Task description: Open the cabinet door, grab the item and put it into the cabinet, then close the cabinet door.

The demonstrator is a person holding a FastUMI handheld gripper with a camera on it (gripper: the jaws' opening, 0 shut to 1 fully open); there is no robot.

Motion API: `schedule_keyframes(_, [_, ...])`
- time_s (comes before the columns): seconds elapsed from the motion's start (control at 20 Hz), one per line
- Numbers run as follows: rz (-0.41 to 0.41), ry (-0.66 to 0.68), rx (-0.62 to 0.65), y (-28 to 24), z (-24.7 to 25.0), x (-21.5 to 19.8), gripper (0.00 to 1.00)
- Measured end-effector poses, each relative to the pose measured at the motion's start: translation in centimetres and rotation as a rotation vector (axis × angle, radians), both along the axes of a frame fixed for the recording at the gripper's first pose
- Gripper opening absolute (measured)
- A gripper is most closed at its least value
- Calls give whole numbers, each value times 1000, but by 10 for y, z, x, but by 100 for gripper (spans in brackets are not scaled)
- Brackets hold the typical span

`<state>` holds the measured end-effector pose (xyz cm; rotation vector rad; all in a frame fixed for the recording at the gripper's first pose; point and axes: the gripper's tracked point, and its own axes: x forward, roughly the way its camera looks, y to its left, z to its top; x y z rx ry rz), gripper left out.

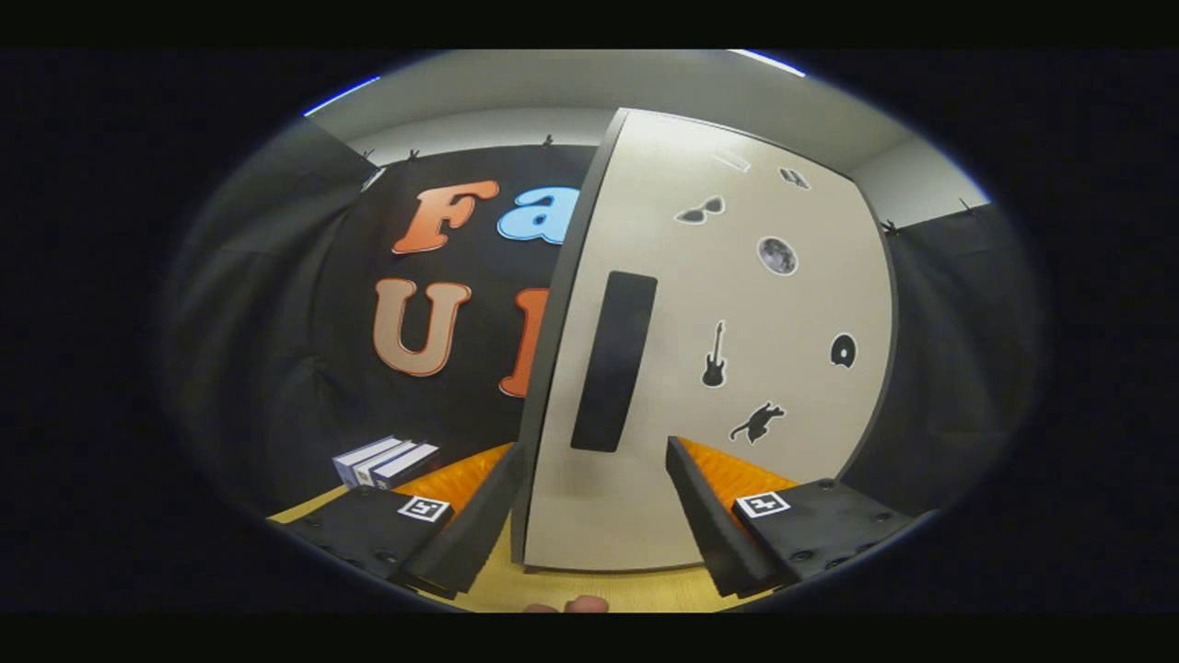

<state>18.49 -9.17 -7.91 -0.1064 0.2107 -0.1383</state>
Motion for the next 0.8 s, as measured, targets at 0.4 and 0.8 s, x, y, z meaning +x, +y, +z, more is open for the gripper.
schedule_keyframes(0.4, [55,-61,0,33,41,-90,97])
schedule_keyframes(0.8, [75,-36,-23,55,44,-156,97])
